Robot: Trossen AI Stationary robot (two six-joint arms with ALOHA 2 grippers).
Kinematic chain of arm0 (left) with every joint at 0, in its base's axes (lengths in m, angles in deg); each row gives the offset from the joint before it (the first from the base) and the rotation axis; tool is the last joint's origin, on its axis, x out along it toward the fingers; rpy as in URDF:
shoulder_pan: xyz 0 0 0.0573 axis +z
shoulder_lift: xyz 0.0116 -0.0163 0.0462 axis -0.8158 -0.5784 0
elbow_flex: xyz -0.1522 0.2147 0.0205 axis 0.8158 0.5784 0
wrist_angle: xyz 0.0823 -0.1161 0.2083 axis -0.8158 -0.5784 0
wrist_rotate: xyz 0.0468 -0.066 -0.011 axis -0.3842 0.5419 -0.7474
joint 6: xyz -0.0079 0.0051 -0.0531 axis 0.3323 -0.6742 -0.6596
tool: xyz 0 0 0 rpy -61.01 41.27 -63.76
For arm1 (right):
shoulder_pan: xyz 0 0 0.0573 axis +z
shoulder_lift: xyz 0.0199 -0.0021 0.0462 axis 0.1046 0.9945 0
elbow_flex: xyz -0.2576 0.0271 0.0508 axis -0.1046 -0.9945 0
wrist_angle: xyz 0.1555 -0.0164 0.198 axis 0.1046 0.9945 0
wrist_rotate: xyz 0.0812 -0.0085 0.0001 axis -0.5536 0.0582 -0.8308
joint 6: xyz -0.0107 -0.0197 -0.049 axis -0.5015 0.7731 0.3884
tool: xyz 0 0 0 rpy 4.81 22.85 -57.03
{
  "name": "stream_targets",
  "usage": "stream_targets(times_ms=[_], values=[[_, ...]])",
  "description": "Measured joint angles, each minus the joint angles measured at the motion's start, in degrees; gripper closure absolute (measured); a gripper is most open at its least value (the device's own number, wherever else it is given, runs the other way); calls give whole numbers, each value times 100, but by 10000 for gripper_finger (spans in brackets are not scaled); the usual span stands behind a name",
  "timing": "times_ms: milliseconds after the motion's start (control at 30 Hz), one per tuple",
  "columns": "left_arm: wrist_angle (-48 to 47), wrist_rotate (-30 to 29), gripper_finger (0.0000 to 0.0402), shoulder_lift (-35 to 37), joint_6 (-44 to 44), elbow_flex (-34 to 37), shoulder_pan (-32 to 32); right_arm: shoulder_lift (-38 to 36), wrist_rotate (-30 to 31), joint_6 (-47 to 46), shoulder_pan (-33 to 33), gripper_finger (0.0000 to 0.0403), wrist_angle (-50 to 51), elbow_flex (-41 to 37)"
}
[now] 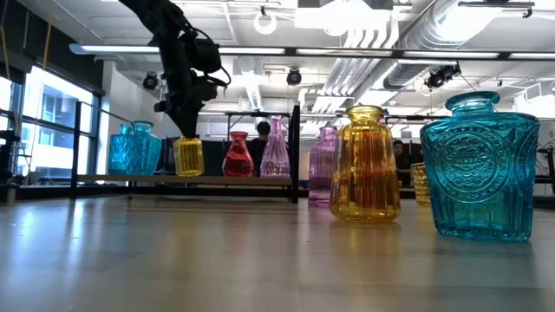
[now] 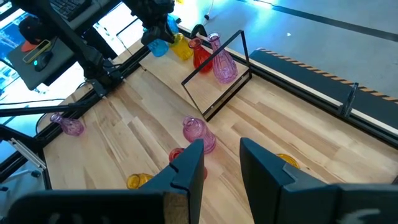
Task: Sort vases onto shelf
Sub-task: Put the middle yellow vase on the shelf
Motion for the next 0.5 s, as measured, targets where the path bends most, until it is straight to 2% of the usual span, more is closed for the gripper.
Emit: stream_targets(times_ms=[500], values=[[-51,-163,348,0,-94,-16,-4,0,-9,0,1,316,0,0]])
